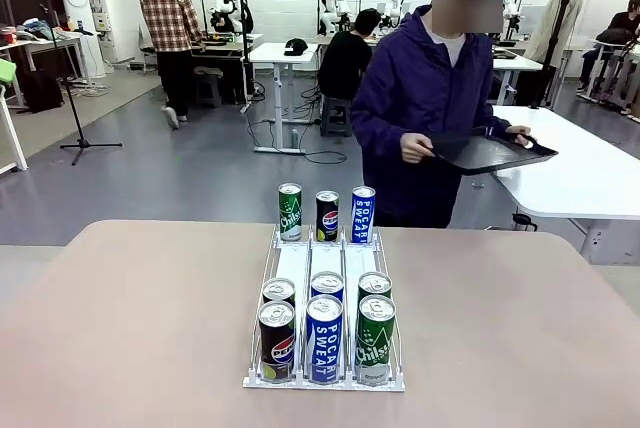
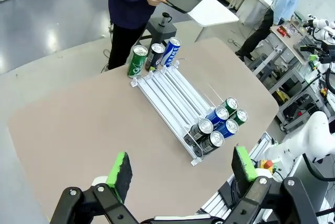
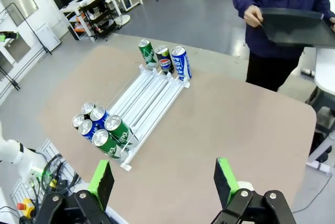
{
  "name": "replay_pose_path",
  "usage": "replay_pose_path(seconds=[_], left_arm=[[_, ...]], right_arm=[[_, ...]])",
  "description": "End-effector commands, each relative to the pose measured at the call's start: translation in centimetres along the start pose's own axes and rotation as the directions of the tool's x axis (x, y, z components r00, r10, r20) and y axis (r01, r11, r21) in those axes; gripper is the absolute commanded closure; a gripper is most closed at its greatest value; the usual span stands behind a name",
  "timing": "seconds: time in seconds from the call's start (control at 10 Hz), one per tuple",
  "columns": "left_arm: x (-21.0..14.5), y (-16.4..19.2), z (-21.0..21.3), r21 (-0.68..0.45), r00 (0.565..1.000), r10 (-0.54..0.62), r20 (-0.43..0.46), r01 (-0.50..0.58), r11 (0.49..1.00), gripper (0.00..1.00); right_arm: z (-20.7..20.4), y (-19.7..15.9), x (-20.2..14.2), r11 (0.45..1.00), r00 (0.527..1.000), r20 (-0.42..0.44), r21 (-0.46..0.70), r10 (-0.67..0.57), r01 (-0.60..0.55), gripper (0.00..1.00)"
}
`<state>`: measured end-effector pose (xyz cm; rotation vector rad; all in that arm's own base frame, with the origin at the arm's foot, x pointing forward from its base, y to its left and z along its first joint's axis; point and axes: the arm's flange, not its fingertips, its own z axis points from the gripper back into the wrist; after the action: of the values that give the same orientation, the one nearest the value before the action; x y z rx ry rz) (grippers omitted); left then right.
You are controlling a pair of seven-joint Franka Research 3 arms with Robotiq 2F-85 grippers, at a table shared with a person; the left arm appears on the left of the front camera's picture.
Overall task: Retrieve and hand over the desired beverage to the person.
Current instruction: Pick up a can of the same type that the person held from the Automatic Can Dispenser.
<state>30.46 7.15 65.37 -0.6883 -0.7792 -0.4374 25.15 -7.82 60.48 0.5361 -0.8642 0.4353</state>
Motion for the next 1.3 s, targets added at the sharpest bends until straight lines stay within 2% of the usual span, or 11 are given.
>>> replay_pose_path(seconds=[0.0, 1.2], left_arm=[[0.1, 0.12, 0.0, -0.017, 1.0, -0.02, 0.007, 0.02, 1.0, 0.0], [0.1, 0.12, 0.0, -0.017, 1.0, -0.02, 0.007, 0.02, 1.0, 0.0]], right_arm=[[-0.18, 0.06, 0.04, 1.0, 1.0, 0.001, 0.021, 0.006, -0.006, 0.0], [-0.18, 0.06, 0.04, 1.0, 1.0, 0.001, 0.021, 0.006, -0.006, 0.0]])
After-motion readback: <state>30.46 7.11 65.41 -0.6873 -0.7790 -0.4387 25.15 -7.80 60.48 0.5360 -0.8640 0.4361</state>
